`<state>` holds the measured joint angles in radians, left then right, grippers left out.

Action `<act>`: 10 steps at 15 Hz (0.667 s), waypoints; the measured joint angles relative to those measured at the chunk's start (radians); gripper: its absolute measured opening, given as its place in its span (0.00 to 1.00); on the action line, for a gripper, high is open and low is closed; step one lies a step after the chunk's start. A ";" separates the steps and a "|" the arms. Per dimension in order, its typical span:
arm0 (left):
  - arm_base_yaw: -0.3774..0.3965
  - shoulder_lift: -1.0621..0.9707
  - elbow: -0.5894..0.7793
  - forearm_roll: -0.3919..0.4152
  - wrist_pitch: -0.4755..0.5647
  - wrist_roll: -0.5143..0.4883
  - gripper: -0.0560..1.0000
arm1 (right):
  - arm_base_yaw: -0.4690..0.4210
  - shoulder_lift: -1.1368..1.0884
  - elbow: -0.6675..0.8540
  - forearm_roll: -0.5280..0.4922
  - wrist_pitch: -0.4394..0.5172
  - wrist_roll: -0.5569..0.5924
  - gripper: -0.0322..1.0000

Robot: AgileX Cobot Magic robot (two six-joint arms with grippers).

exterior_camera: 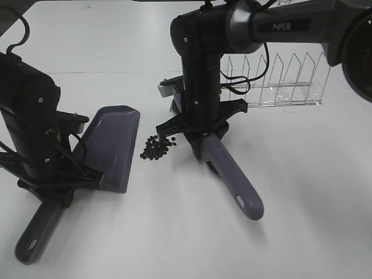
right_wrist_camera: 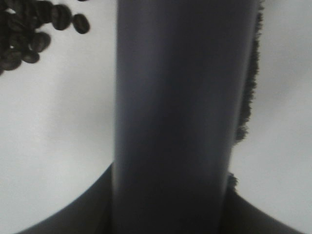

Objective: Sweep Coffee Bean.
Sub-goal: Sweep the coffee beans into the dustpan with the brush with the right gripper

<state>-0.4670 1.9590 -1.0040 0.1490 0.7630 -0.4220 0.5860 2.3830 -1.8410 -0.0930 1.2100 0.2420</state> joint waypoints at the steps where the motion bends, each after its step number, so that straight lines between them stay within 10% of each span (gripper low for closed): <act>1: 0.000 0.000 0.000 0.001 0.000 0.001 0.36 | 0.002 0.023 -0.035 0.051 0.005 0.000 0.32; 10: 0.000 0.000 0.000 0.003 -0.005 0.008 0.36 | 0.003 0.144 -0.188 0.645 -0.083 -0.018 0.32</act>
<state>-0.4670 1.9590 -1.0040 0.1520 0.7580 -0.4140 0.5890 2.5270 -2.0290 0.5520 1.1270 0.2240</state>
